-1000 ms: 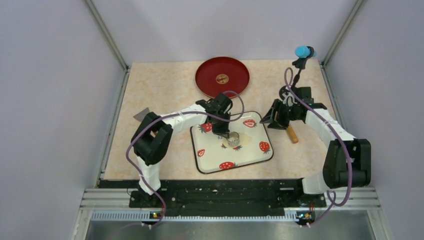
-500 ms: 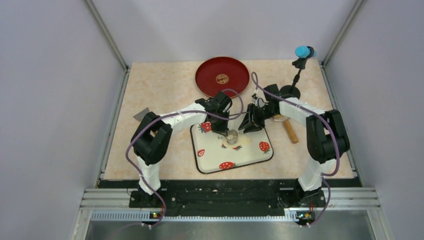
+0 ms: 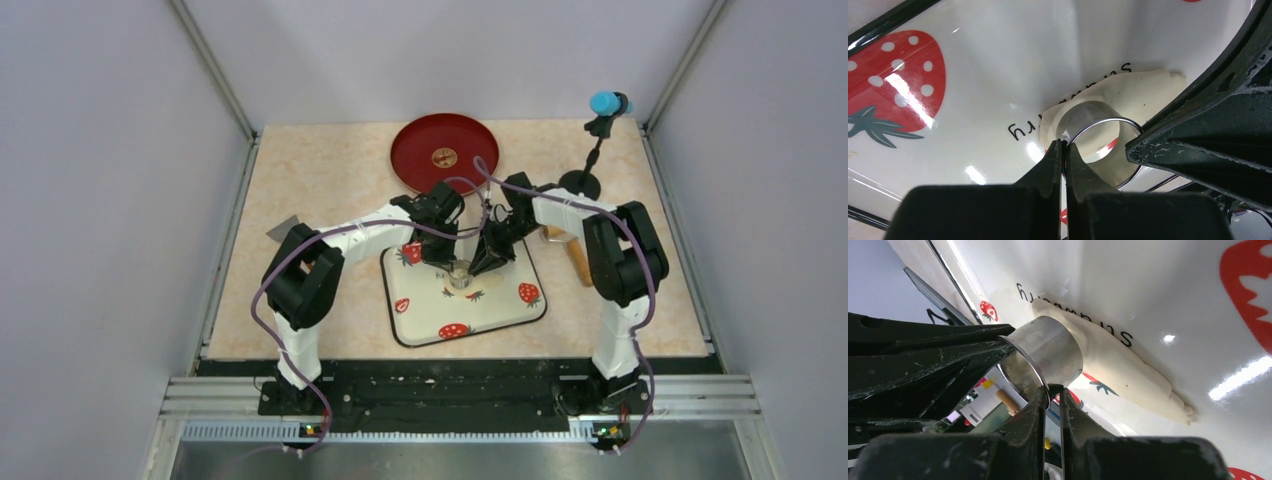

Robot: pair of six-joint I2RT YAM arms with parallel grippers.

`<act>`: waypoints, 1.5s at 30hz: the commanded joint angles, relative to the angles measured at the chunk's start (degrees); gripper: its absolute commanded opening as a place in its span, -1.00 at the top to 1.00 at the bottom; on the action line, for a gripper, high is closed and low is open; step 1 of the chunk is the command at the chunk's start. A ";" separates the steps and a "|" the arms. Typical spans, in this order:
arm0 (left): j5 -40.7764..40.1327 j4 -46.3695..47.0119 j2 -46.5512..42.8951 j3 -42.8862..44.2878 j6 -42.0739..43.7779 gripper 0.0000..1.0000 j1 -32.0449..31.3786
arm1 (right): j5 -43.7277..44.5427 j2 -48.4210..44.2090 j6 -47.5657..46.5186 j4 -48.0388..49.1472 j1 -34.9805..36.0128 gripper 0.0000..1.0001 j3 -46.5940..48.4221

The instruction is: Roll out the dumpling wrappers from the dough

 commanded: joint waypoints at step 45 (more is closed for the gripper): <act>3.27 6.30 1.54 -3.29 -2.33 1.00 -0.63 | 12.67 -1.79 -14.21 0.32 1.78 1.00 -6.16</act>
